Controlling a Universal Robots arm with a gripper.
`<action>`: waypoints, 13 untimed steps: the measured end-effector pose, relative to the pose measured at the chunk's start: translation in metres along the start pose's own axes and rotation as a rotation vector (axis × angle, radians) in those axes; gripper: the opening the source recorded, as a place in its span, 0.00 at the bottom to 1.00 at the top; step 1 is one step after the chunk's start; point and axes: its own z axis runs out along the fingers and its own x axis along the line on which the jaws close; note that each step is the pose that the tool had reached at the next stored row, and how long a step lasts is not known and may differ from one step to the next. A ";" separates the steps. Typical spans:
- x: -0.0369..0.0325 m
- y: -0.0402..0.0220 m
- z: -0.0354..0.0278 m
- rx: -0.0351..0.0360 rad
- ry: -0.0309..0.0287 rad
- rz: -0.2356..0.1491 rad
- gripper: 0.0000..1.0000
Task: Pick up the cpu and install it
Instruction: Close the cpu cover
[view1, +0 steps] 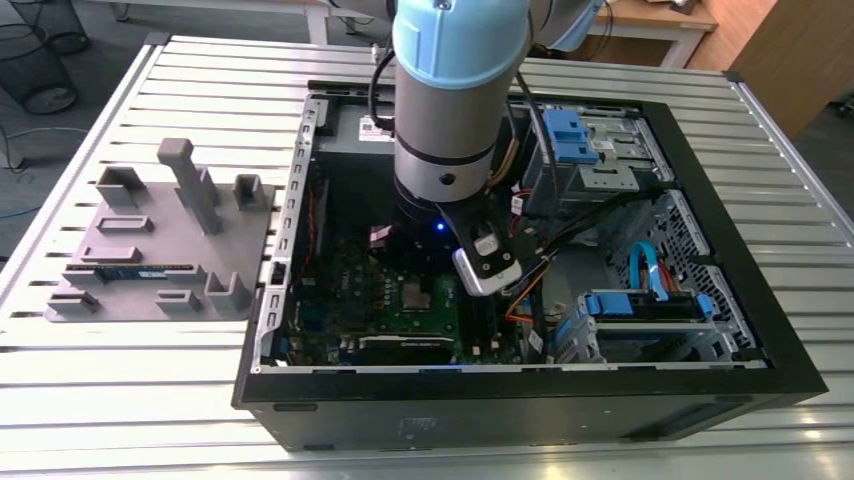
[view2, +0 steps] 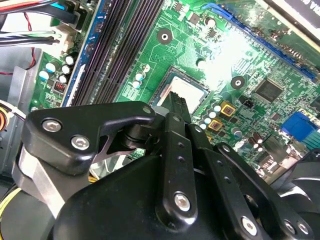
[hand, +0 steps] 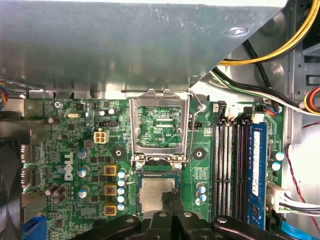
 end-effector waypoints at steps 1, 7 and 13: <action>0.0000 0.0000 -0.0008 0.0002 0.0002 0.000 0.11; -0.0002 -0.0001 -0.0084 -0.0031 -0.0001 0.000 0.11; -0.0004 -0.0001 -0.0122 -0.0038 0.0001 0.000 0.11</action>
